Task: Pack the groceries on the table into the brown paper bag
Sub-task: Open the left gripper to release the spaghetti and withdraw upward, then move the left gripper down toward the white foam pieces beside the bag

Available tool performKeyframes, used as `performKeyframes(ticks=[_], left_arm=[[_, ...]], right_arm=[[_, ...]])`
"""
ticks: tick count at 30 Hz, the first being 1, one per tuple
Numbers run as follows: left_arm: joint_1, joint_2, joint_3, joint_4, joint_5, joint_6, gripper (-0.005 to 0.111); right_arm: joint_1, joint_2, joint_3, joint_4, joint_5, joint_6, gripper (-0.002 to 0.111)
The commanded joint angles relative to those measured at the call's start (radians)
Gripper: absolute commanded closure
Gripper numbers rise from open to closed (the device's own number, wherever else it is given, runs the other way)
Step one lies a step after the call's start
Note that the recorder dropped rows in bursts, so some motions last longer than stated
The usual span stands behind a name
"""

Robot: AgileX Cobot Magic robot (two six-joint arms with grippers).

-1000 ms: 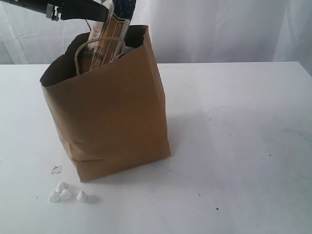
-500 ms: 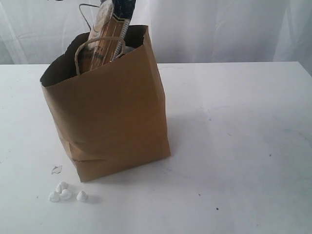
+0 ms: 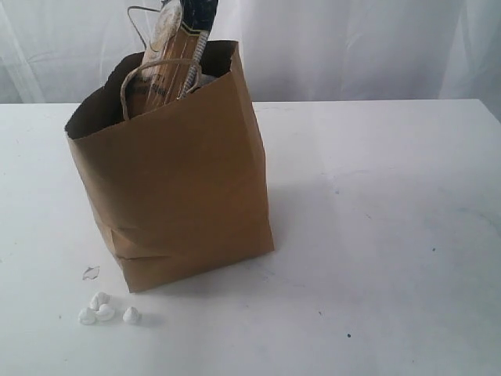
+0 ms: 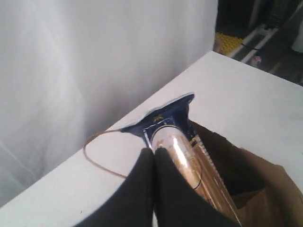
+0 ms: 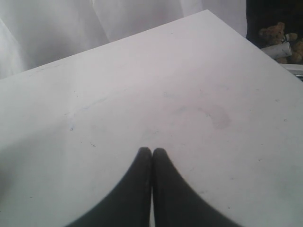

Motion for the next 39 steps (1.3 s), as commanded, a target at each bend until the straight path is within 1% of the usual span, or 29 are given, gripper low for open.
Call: performKeyframes(ticks=[1, 2, 3, 4, 5, 6, 8, 9, 11, 14, 16, 18, 21, 23, 26, 29, 33, 36, 39], left_arm=[[0.081, -0.055, -0.005, 0.131, -0.007, -0.328, 0.107], [0.094, -0.06, -0.005, 0.177, -0.007, -0.386, 0.107], [0.116, -0.075, 0.003, 0.27, -0.007, -0.522, 0.107], [0.12, -0.084, 0.013, 0.298, -0.009, -0.559, 0.107], [0.13, -0.109, 0.05, 0.351, -0.013, -0.62, 0.107], [0.13, -0.135, 0.084, 0.379, -0.017, -0.645, 0.107], [0.13, -0.192, 0.175, 0.399, -0.039, -0.672, 0.107], [0.13, -0.231, 0.233, 0.399, -0.073, -0.684, 0.107], [0.13, -0.326, 0.377, 0.399, -0.177, -0.705, 0.107], [0.13, -0.525, 0.606, 0.406, -0.384, -0.701, 0.107], [0.13, -0.628, 0.71, 0.413, -0.458, -0.665, 0.107], [0.13, -0.721, 0.804, 0.425, -0.493, -0.618, 0.107], [0.13, -0.868, 0.913, 0.428, -0.485, -0.563, 0.107], [0.13, -0.969, 0.972, 0.43, -0.458, -0.567, 0.107], [0.13, -1.099, 1.043, 0.432, -0.404, -0.567, 0.107], [0.13, -1.206, 1.095, 0.439, -0.345, -0.567, 0.107], [0.13, -1.302, 1.141, 0.439, -0.3, -0.57, 0.107], [0.13, -1.327, 1.171, 0.439, -0.282, -0.57, 0.107], [0.13, -1.327, 1.196, 0.439, -0.229, -0.568, 0.107]], right_arm=[[0.003, 0.003, 0.004, -0.005, -0.008, 0.0, 0.108], [0.003, 0.003, 0.004, -0.005, -0.008, 0.0, 0.108], [0.003, 0.003, 0.004, -0.005, -0.008, 0.0, 0.108], [0.003, 0.003, 0.004, -0.005, -0.008, 0.0, 0.108], [0.003, 0.003, 0.004, -0.005, -0.008, 0.0, 0.108], [0.003, 0.003, 0.004, -0.005, -0.008, 0.0, 0.108], [0.003, 0.003, 0.004, -0.005, -0.008, 0.0, 0.108], [0.003, 0.003, 0.004, -0.005, -0.008, 0.0, 0.108], [0.003, 0.003, 0.004, -0.005, -0.008, 0.0, 0.108], [0.003, 0.003, 0.004, -0.005, -0.008, 0.0, 0.108], [0.003, 0.003, 0.004, -0.005, -0.016, 0.0, 0.108], [0.003, 0.003, 0.004, -0.005, -0.027, 0.0, 0.108], [0.003, 0.003, 0.004, -0.012, -0.032, -0.013, 0.108], [0.003, 0.003, 0.004, -0.03, -0.032, -0.064, 0.108], [0.003, 0.003, 0.004, -0.161, 0.003, -0.27, 0.108], [0.003, 0.003, -0.026, -0.295, 0.107, -0.41, 0.108], [0.003, 0.001, -0.095, -0.401, 0.322, -0.598, 0.108], [0.003, 0.001, -0.1, -0.397, 0.356, -0.604, 0.108], [0.003, 0.001, -0.1, -0.397, 0.356, -0.527, 0.108]])
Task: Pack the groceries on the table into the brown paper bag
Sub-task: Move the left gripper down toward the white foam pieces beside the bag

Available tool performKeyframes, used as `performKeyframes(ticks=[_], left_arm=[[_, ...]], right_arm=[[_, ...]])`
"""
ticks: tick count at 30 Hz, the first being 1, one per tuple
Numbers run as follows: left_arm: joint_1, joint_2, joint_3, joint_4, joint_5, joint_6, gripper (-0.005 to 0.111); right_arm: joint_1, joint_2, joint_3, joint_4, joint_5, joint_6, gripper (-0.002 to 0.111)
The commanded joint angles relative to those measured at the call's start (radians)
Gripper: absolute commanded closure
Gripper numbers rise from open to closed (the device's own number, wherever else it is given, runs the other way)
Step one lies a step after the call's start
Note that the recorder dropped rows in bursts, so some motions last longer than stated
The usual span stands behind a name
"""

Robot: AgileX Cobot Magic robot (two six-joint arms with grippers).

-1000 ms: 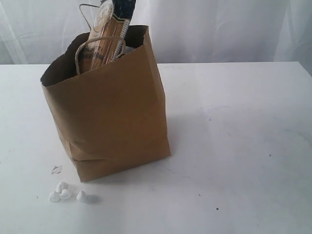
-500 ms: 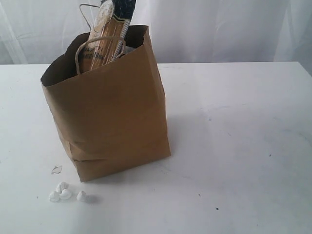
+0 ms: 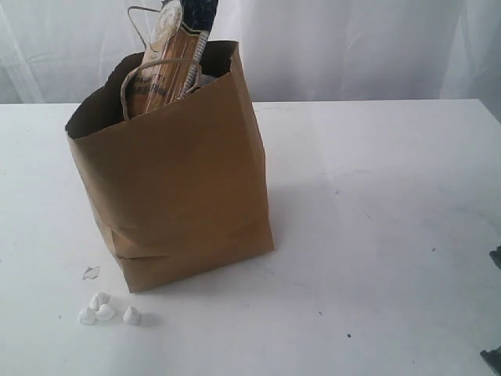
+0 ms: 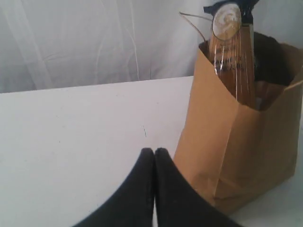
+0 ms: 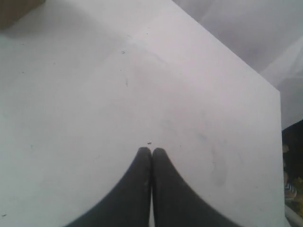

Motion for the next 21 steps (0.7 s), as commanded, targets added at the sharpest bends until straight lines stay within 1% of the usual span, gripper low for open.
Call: performKeyframes(ticks=[1, 5, 8, 12, 13, 14, 15, 16, 17, 18, 19, 20, 21], left_arm=[[0.002, -0.009, 0.047, -0.006, 0.085, 0.003, 0.107], [0.002, -0.009, 0.116, -0.006, 0.178, 0.003, 0.107], [0.002, -0.009, 0.187, -0.006, 0.187, 0.003, 0.107], [0.001, -0.009, 0.207, -0.014, 0.063, 0.003, 0.107], [0.001, -0.009, 0.207, -0.014, -0.013, 0.003, 0.107], [0.001, -0.009, 0.207, -0.014, -0.049, 0.003, 0.106], [0.001, -0.004, 0.207, -0.028, -0.111, 0.003, 0.1], [0.001, 0.004, 0.207, -0.057, -0.129, 0.003, 0.094], [0.001, 0.028, 0.207, -0.14, -0.134, 0.003, 0.079], [0.001, 0.046, 0.207, -0.176, -0.131, 0.003, 0.07], [0.001, 0.089, 0.207, -0.218, -0.131, 0.01, 0.056], [0.001, 0.149, 0.193, -0.228, -0.093, 0.051, 0.053], [0.001, 0.201, 0.169, -0.222, -0.043, 0.088, 0.055]], right_arm=[[0.003, 0.001, -0.007, -0.012, 0.022, 0.084, 0.108], [0.003, 0.001, -0.007, -0.012, 0.004, 0.285, 0.108], [0.003, 0.001, -0.007, -0.012, -0.01, 0.355, 0.108], [0.003, 0.001, -0.007, -0.012, -0.008, 0.401, 0.108], [0.003, 0.001, -0.007, -0.012, -0.008, 0.401, 0.108], [0.003, 0.001, -0.007, -0.012, -0.008, 0.401, 0.108], [0.003, 0.001, -0.007, -0.012, -0.008, 0.401, 0.108], [0.003, 0.001, -0.007, -0.012, -0.008, 0.401, 0.108], [0.003, 0.001, -0.007, -0.012, -0.008, 0.401, 0.108], [0.003, 0.001, -0.007, -0.012, -0.008, 0.401, 0.108], [0.003, 0.001, -0.007, -0.012, -0.008, 0.401, 0.108], [0.003, 0.001, -0.007, -0.012, -0.008, 0.401, 0.108], [0.003, 0.001, -0.007, -0.012, -0.008, 0.401, 0.108]])
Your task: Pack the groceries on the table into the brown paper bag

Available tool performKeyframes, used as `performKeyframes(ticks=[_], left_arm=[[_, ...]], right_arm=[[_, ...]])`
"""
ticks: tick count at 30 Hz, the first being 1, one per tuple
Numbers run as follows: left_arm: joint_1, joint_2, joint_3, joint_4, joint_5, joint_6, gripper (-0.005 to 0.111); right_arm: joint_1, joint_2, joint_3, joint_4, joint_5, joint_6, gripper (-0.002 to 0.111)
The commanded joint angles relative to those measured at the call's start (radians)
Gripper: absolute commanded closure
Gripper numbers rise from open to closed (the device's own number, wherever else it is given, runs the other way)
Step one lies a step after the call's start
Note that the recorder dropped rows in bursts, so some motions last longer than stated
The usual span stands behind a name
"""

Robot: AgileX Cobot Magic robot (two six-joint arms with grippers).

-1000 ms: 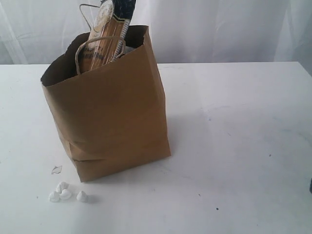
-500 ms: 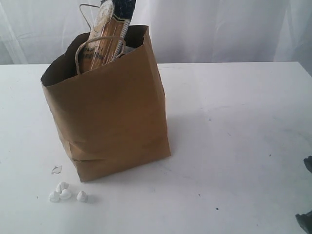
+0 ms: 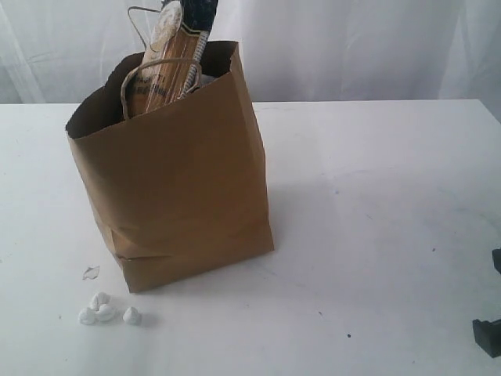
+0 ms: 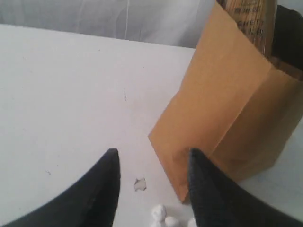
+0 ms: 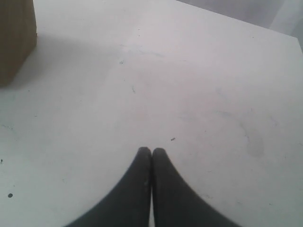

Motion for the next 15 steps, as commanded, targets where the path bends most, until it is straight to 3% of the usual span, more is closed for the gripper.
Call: performKeyframes(ticks=[1, 3, 6, 15], left_arm=[[0.001, 0.205, -0.087, -0.04, 0.204, 0.109, 0.058], [0.001, 0.364, -0.195, -0.011, 0.369, 0.123, 0.066], [0.001, 0.577, -0.331, 0.057, 0.486, 0.123, 0.068], [-0.001, 0.821, -0.333, 0.029, 0.522, 0.125, 0.037]], right_arm=[[0.003, 0.001, -0.007, -0.004, -0.01, 0.009, 0.108], [0.003, 0.001, -0.007, -0.004, -0.007, 0.008, 0.108], [0.003, 0.001, -0.007, -0.004, -0.007, 0.008, 0.108], [0.003, 0.001, -0.007, -0.004, -0.007, 0.008, 0.108]])
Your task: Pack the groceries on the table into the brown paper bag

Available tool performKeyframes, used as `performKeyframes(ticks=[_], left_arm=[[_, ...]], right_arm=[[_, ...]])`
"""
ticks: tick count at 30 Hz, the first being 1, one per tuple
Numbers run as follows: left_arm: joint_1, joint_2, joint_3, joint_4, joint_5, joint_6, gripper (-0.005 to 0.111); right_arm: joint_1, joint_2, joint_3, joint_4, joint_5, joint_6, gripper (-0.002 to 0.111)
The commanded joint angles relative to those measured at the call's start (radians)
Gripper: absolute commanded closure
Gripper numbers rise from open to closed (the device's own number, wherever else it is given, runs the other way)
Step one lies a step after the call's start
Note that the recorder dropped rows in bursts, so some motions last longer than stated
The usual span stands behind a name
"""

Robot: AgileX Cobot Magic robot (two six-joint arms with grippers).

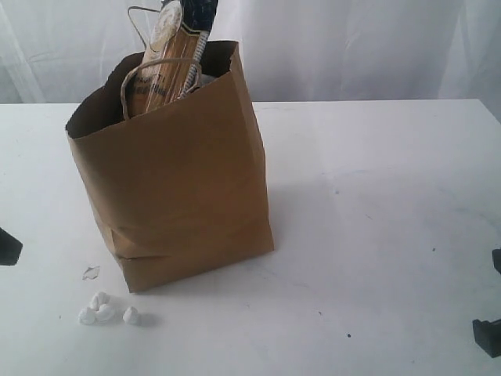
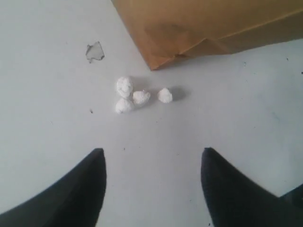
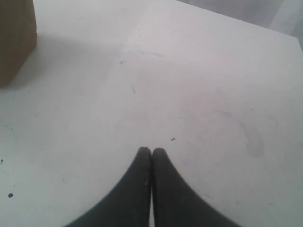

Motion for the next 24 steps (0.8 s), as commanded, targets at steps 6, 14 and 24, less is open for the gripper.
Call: performKeyframes(ticks=[6, 14, 24], left_arm=[[-0.018, 0.115, 0.072, -0.124, -0.056, 0.101, 0.036], [-0.198, 0.211, 0.093, -0.095, -0.261, 0.21, 0.036], [-0.267, 0.343, 0.093, -0.082, -0.336, 0.322, 0.037]], right_arm=[[0.003, 0.001, -0.007, -0.004, -0.006, 0.006, 0.108], [0.003, 0.001, -0.007, -0.004, -0.006, 0.006, 0.108], [0.003, 0.001, -0.007, -0.004, -0.006, 0.006, 0.108]])
